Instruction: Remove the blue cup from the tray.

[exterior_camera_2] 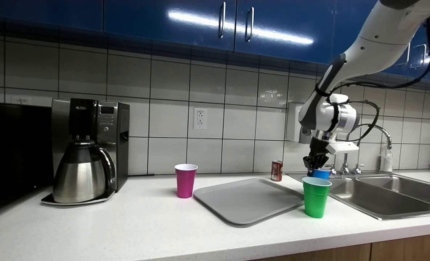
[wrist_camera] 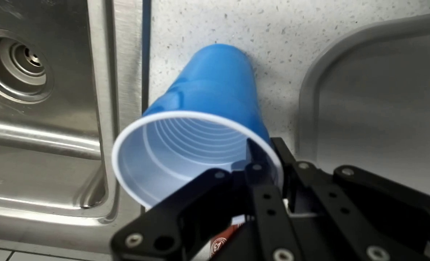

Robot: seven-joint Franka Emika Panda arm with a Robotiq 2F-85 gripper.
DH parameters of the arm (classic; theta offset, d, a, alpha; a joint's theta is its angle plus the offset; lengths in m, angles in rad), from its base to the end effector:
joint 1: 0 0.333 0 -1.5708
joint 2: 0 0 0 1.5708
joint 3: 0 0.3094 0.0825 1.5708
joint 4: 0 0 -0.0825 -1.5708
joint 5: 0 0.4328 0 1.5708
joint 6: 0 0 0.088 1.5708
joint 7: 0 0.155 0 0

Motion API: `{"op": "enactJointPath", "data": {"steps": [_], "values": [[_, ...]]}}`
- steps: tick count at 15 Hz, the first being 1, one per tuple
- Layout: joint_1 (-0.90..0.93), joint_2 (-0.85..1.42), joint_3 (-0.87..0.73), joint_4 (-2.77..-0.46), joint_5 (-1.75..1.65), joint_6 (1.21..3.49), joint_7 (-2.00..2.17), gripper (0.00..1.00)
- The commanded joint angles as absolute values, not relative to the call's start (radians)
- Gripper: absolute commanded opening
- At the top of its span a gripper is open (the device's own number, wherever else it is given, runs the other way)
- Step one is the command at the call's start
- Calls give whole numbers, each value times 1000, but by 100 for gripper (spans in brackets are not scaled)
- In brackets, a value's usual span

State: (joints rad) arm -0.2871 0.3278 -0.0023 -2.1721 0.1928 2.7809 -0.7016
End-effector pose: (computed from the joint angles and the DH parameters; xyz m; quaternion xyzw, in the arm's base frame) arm 0.6023 -0.1849 0.1772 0.9820 0.1192 0.1445 0.0259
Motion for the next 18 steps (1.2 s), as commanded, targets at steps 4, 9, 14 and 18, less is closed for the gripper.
{"op": "enactJointPath", "data": {"steps": [4, 9, 14, 18], "values": [[-316, 318, 14, -2169, 182, 2789, -726, 67], [-320, 286, 13, -2180, 186, 2786, -723, 100], [-316, 232, 11, -2194, 200, 2772, -720, 100], [-298, 177, 0, -2222, 195, 2777, -707, 100]]}}
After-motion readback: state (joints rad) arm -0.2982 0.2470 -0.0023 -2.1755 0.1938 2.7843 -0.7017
